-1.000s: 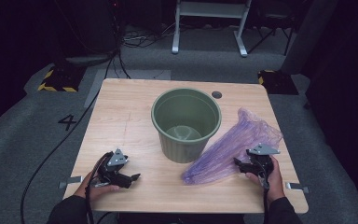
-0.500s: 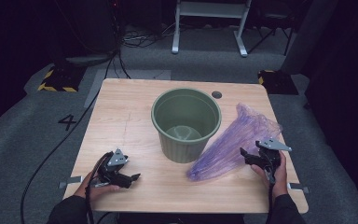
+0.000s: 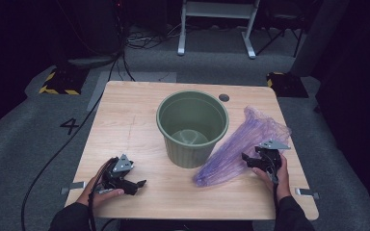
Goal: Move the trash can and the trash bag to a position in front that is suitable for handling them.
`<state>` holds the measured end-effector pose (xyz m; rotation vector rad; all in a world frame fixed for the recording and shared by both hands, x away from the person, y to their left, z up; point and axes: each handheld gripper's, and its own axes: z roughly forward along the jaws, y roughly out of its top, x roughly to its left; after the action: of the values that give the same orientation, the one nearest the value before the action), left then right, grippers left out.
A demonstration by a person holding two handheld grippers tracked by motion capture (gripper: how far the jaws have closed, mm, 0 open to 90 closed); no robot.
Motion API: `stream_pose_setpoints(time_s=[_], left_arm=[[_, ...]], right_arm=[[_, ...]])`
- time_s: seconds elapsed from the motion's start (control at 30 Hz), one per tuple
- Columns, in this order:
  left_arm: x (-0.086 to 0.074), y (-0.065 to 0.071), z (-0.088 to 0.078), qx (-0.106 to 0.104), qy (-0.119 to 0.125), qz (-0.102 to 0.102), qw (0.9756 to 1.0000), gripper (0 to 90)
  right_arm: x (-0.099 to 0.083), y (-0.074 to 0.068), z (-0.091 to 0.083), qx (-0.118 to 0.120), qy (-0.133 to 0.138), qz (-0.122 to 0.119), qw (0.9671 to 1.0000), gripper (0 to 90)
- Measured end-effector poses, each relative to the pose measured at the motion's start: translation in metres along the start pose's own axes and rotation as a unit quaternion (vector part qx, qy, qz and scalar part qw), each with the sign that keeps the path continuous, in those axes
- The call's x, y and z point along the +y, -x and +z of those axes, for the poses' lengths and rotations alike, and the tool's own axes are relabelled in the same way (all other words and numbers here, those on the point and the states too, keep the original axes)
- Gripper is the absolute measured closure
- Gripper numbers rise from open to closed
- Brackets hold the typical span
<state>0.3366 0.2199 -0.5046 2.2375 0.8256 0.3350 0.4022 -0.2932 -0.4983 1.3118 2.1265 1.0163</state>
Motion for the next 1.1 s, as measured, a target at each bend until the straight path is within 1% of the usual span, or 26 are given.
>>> stream_pose_setpoints(time_s=[0.03,0.13,0.27,0.4,0.47,0.57,0.67,0.7,0.8,0.83,0.87,0.9,0.93,0.97,1.03,1.07,1.1], left_arm=[[0.0,0.001,0.001,0.002,0.0,-0.001,1.0,9.7],[0.002,0.003,0.003,-0.001,0.0,0.0,1.0,9.4],[0.003,0.003,0.003,-0.001,-0.002,-0.001,1.0,8.1],[0.003,0.004,0.003,0.0,-0.003,-0.001,1.0,7.9],[0.003,0.004,0.004,0.0,-0.002,-0.001,1.0,7.9],[0.003,0.004,0.004,0.0,-0.002,-0.002,1.0,7.9],[0.003,0.004,0.004,0.0,-0.002,-0.002,1.0,7.9],[0.003,0.004,0.004,0.0,-0.002,-0.002,1.0,7.9],[0.003,0.004,0.004,0.0,-0.003,-0.001,1.0,7.9],[0.003,0.004,0.004,-0.001,-0.003,-0.002,1.0,7.9],[0.003,0.004,0.004,0.0,-0.003,-0.001,1.0,7.9],[0.003,0.004,0.004,0.0,-0.002,-0.001,1.0,7.9],[0.003,0.004,0.004,-0.001,-0.003,-0.001,1.0,7.9],[0.003,0.004,0.004,-0.001,-0.002,-0.002,1.0,7.9],[0.003,0.004,0.004,-0.001,-0.003,-0.001,1.0,7.9],[0.003,0.004,0.004,-0.001,-0.003,-0.001,1.0,7.9],[0.003,0.004,0.004,-0.001,-0.003,-0.001,1.0,7.9]], right_arm=[[-0.001,0.001,0.002,0.0,-0.005,0.002,1.0,32.0],[0.0,0.003,0.002,0.002,-0.006,0.008,1.0,31.2],[0.0,0.002,0.005,0.0,-0.02,0.003,0.9998,27.1],[0.001,0.0,0.006,-0.004,-0.023,-0.004,0.9997,25.7],[0.001,0.0,0.006,-0.004,-0.024,-0.004,0.9997,25.3],[0.001,0.0,0.007,-0.002,-0.025,-0.005,0.9997,26.4],[0.001,-0.001,0.007,0.004,-0.021,-0.011,0.9997,34.3],[0.001,-0.002,0.007,0.006,-0.019,-0.012,0.9997,35.2],[0.002,-0.001,0.006,0.01,-0.019,-0.012,0.9997,35.0],[0.002,-0.001,0.006,0.018,-0.019,-0.007,0.9996,33.1],[0.002,-0.001,0.004,0.028,-0.014,-0.001,0.9995,31.9],[0.003,-0.001,0.003,0.03,-0.008,-0.001,0.9995,31.5],[0.004,-0.002,0.0,0.029,0.004,-0.003,0.9996,30.6],[0.008,-0.004,-0.004,0.025,0.015,-0.006,0.9995,27.4],[0.013,-0.008,-0.009,0.026,0.03,-0.004,0.9992,25.0],[0.015,-0.01,-0.01,0.023,0.036,-0.006,0.9991,23.8],[0.017,-0.013,-0.009,0.017,0.035,-0.01,0.9992,21.2]])
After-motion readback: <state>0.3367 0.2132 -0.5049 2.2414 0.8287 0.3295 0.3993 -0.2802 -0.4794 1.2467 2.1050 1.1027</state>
